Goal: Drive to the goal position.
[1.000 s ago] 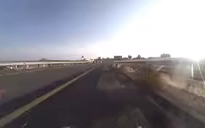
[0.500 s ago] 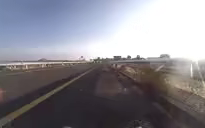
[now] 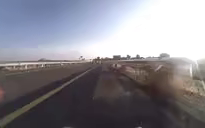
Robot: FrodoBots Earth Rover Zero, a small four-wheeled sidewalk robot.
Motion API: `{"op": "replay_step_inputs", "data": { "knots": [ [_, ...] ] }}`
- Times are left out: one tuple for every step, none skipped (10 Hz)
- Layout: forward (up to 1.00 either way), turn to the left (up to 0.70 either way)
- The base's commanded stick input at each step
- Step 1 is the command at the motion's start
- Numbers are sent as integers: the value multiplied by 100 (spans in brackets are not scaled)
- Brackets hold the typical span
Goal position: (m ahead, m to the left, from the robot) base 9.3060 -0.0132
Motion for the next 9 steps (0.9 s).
{"op": "replay_step_inputs", "data": {
  "knots": [
    [50,0],
    [50,0],
    [50,0],
    [50,0],
    [50,0],
    [50,0],
    [50,0],
    [50,0],
    [50,0]
  ]
}}
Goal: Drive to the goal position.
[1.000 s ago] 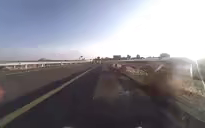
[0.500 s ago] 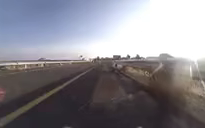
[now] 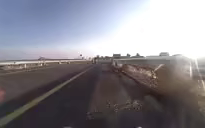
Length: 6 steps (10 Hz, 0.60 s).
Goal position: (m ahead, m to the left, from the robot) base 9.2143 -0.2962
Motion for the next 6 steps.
{"op": "replay_step_inputs", "data": {
  "knots": [
    [50,0],
    [50,0],
    [50,0],
    [50,0],
    [50,0],
    [50,0]
  ]
}}
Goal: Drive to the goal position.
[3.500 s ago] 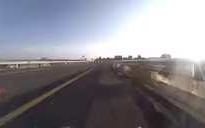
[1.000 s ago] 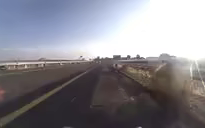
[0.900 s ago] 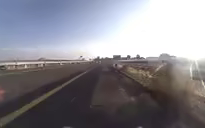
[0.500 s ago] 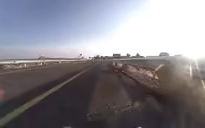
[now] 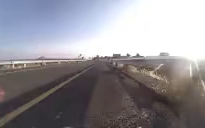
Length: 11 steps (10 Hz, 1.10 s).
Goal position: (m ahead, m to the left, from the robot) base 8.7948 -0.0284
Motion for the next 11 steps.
{"op": "replay_step_inputs", "data": {
  "knots": [
    [50,0],
    [50,0],
    [50,0],
    [50,0],
    [50,0],
    [50,0],
    [50,0],
    [50,0],
    [50,0],
    [50,0],
    [50,0]
  ]
}}
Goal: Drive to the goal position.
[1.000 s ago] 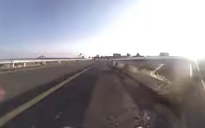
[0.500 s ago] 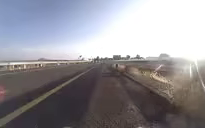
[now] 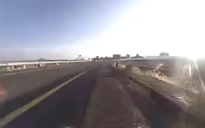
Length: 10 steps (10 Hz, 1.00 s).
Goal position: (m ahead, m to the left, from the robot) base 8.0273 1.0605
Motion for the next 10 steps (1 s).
{"op": "replay_step_inputs", "data": {
  "knots": [
    [50,0],
    [50,0],
    [50,0],
    [50,0],
    [50,0],
    [50,0],
    [50,0],
    [50,0],
    [50,0],
    [50,0]
  ]
}}
